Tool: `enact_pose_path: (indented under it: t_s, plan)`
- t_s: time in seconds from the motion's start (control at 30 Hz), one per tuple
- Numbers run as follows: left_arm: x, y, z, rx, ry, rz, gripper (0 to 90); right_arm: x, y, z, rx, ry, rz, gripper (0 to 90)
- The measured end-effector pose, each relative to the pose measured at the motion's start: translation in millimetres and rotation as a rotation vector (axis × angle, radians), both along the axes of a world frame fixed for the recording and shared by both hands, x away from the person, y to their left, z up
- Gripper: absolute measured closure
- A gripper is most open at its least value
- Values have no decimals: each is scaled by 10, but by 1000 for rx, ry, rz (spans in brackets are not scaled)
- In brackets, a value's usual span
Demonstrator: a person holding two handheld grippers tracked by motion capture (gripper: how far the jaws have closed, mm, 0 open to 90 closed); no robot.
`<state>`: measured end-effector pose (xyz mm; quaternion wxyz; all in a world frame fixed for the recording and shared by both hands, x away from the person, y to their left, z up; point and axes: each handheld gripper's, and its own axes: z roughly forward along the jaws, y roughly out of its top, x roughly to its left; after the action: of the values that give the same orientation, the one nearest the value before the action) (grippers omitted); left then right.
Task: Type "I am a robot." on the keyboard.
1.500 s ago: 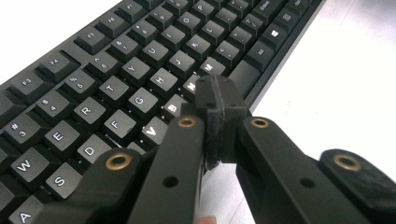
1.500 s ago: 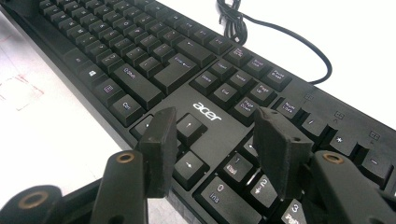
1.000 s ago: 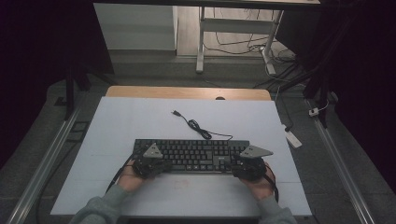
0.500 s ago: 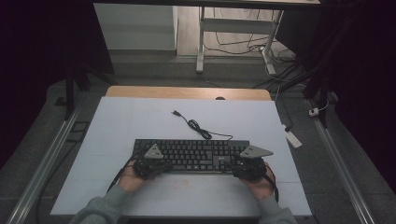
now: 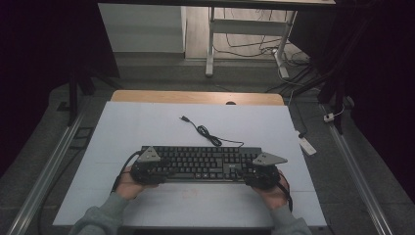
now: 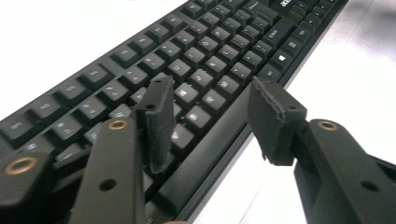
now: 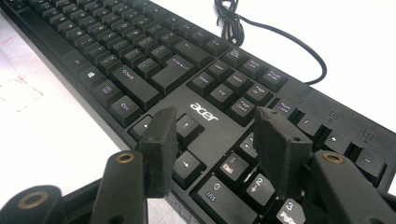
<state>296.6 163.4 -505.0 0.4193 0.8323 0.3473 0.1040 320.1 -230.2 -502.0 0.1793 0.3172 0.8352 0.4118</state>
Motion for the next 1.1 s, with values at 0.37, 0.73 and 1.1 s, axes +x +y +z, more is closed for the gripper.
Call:
enact_pose_path:
  t_s: [0.37, 0.73, 1.1]
  plan:
    - [14, 96, 22, -13, 12, 32, 394, -1, -2, 3, 1, -1, 1, 498]
    - [26, 121, 22, -12, 18, 48, 371, 0, -2, 0, 5, -1, 1, 498]
    - [67, 168, 63, -17, 15, 82, 337, 1, 3, -2, -4, 2, 2, 498]
